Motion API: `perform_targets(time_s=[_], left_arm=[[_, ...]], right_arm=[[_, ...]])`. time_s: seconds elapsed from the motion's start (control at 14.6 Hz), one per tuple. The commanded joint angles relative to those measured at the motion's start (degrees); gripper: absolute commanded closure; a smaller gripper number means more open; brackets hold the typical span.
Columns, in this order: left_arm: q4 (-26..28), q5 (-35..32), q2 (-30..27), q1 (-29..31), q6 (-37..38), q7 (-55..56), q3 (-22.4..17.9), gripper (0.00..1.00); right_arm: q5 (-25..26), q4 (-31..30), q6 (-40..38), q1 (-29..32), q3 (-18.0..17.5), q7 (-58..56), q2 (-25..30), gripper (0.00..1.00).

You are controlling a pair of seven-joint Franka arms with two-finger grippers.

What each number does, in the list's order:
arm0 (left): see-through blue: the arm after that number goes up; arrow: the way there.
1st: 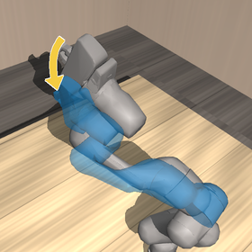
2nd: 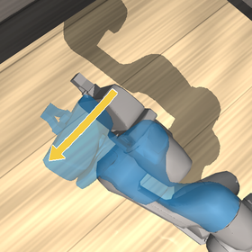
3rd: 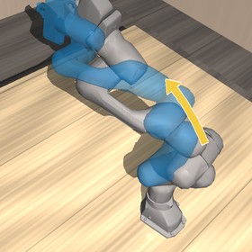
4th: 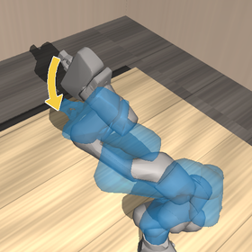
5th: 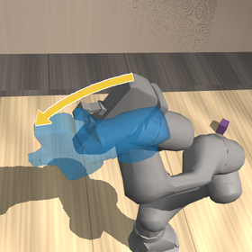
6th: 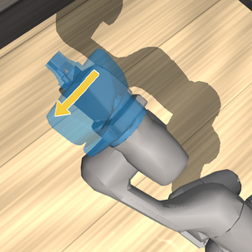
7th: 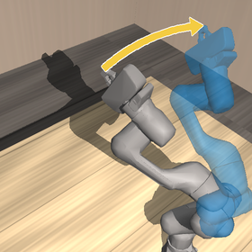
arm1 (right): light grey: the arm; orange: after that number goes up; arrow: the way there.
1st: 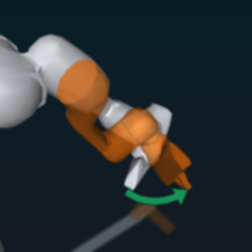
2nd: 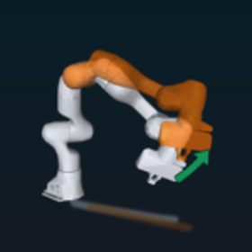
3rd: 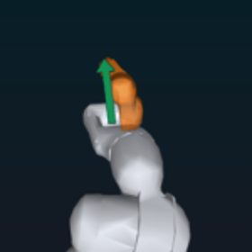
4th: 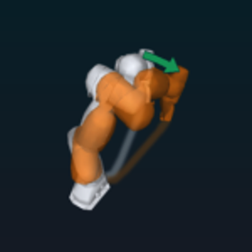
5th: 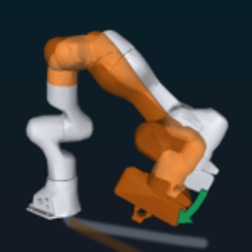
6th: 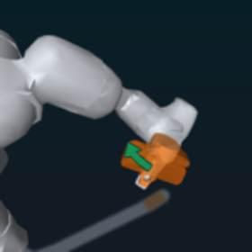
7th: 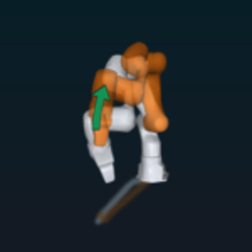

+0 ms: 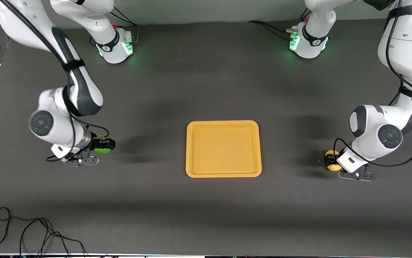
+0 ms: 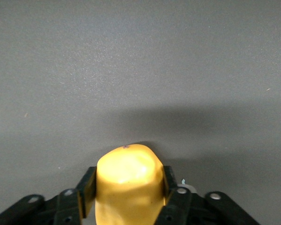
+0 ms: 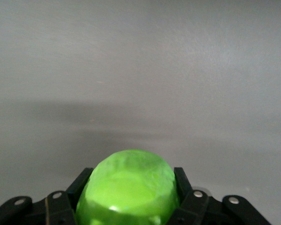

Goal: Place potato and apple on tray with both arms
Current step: 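Close the right gripper on the apple while the left gripper grips the potato, then carry the potato onto the tray while the right gripper lifts the apple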

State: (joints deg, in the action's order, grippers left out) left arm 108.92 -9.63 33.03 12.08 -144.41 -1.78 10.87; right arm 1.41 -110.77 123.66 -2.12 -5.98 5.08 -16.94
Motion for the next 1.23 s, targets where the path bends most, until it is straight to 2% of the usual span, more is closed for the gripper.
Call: perform_targets(time_s=[0.0,0.14,0.27,0.48,0.68,0.89,1.16], left_arm=[[0.2,-0.6,-1.4,-0.9,3.3,0.4,-0.2,0.74],[-0.5,-0.3,-5.8,-2.0,11.2,3.5,0.2,0.77],[-3.9,1.4,-9.8,-5.4,20.7,7.7,0.5,0.77],[-12.2,7.7,-9.7,-10.1,30.0,15.0,2.7,0.77],[-13.3,8.9,-8.6,-17.3,28.6,24.8,3.2,0.77],[-13.3,8.7,-4.4,-24.6,22.3,32.5,3.2,0.76],[-13.3,7.4,1.1,-31.4,17.5,36.8,3.0,0.72]], right_arm=[[0.3,6.6,-8.1,-0.3,-0.9,0.7,0.5,0.68],[0.3,8.7,-8.9,-0.2,-2.5,0.3,0.6,0.68],[0.0,11.3,-9.7,-0.7,-3.9,2.7,1.5,0.68],[-4.3,15.3,-18.8,-0.4,-4.6,4.4,3.6,0.68],[-3.8,16.1,-19.9,-0.5,-4.7,4.1,4.0,0.68],[-3.9,17.1,-19.9,-0.5,-4.7,4.4,3.6,0.68],[-4.5,17.3,-19.9,-0.6,-5.2,5.9,3.2,0.68]])
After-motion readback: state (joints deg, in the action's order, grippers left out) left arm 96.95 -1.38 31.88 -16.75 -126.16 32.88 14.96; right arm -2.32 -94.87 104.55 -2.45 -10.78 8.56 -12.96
